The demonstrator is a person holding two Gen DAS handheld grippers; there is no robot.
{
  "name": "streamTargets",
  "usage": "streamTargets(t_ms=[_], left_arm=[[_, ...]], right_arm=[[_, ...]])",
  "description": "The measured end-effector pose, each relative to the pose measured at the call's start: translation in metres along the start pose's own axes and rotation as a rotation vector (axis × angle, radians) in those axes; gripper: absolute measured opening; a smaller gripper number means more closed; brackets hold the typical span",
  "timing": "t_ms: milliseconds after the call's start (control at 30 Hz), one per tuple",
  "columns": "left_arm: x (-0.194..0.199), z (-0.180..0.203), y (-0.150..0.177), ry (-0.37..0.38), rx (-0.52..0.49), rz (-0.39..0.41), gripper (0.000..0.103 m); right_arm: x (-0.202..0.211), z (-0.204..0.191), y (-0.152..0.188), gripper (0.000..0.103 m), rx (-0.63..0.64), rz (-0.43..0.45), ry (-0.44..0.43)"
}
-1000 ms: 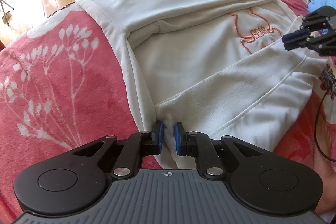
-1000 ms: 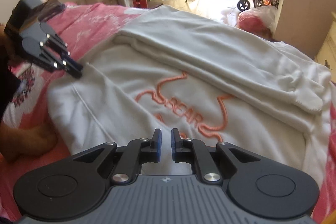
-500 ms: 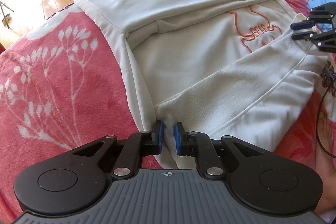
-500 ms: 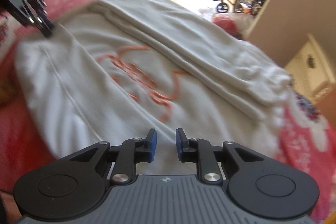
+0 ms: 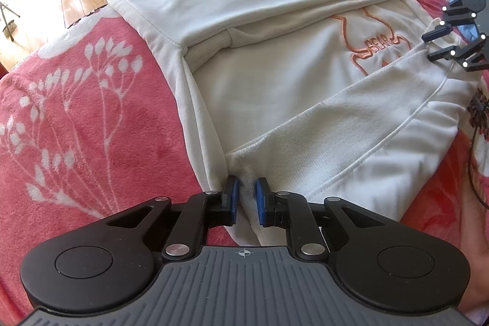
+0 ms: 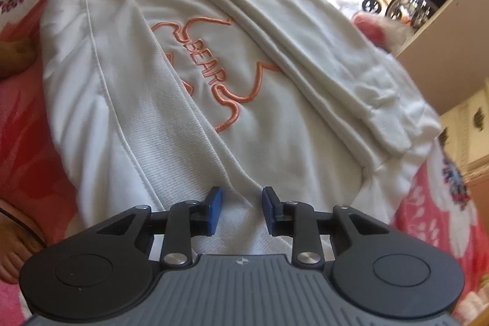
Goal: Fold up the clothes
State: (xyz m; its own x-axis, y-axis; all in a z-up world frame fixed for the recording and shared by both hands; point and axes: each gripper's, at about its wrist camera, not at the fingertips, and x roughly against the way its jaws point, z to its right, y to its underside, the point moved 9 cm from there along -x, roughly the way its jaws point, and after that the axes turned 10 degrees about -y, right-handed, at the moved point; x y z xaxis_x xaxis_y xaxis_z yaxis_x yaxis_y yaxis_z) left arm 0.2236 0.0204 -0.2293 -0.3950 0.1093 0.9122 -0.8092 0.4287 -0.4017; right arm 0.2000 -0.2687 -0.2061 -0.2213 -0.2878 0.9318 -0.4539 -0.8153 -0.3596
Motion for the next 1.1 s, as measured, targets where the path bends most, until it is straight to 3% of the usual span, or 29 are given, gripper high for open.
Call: streamTargets(t_ms=[200, 400, 567, 700, 800, 833, 933, 1100], left_arm=[[-0.001, 0.000, 0.000, 0.002, 0.001, 0.002, 0.014], [-0.001, 0.002, 0.000, 0.000, -0.001, 0.006, 0.014], [-0.002, 0.003, 0.000, -0.004, -0.002, 0.006, 0.014], [-0.001, 0.003, 0.001, -0.005, -0.001, 0.007, 0.014], [-0.002, 0.003, 0.000, -0.004, -0.001, 0.006, 0.014], [-0.002, 0.003, 0.000, -0.003, -0.002, 0.005, 0.014], [-0.002, 0.002, 0.000, 0.002, -0.003, 0.003, 0.014], [-0.002, 0.002, 0.000, 0.000, -0.001, 0.006, 0.014]], right_arm=[[0.000, -0.013, 0.002, 0.005, -0.030, 0.000, 0.036], [0.016, -0.011, -0.002, 0.003, -0.062, 0.053, 0.148], [0.006, 0.001, -0.003, 0.003, -0.085, 0.059, 0.182], [0.006, 0.009, 0.002, 0.008, -0.164, 0.098, 0.196], [0.018, 0.017, 0.006, 0.032, -0.258, 0.158, 0.205], [0.026, 0.020, 0.009, 0.035, -0.291, 0.185, 0.217], [0.048, 0.030, 0.023, 0.036, -0.375, 0.228, 0.259], [0.061, 0.043, 0.055, 0.035, -0.544, 0.225, 0.296]])
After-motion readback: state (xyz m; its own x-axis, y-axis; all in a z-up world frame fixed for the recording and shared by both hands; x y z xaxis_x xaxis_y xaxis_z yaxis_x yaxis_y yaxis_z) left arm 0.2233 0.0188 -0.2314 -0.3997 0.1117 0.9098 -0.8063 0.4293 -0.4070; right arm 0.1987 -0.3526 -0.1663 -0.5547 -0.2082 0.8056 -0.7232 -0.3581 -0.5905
